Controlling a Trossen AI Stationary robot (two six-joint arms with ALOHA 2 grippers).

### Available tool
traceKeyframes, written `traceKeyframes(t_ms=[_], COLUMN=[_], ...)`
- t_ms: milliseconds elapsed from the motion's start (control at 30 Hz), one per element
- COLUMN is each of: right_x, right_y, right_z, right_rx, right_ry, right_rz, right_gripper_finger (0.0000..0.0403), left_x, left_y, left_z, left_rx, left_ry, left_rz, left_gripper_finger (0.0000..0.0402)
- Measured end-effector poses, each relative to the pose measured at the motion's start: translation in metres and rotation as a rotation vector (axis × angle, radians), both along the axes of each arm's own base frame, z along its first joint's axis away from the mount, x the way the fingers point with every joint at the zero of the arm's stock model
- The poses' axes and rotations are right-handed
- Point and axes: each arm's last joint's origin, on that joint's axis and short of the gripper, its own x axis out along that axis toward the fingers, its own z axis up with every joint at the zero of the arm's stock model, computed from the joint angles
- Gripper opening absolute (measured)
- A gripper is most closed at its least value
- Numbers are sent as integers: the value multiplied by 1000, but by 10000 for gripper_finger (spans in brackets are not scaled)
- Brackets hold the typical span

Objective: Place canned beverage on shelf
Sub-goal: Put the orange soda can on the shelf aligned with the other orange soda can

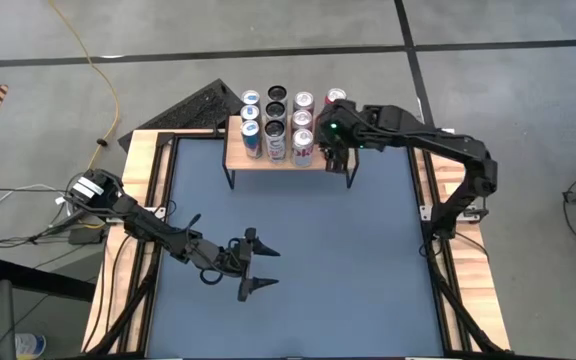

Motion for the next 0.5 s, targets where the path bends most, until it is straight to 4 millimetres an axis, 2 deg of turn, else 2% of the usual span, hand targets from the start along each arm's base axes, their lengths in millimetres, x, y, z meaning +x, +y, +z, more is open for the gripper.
traceKeyframes(t_ms=[200, 500], right_x=[8, 1], right_y=[-8, -8], right_z=[-11, -16], right_rx=[-63, -23], right_ry=[70, 126], right_rz=[-61, -100], right_gripper_finger=[290, 290], left_x=[0, 0], left_y=[0, 0], left_z=[-2, -2], left_rx=[8, 10], left_ry=[18, 23], left_rz=[0, 1], left_gripper_finger=[343, 343])
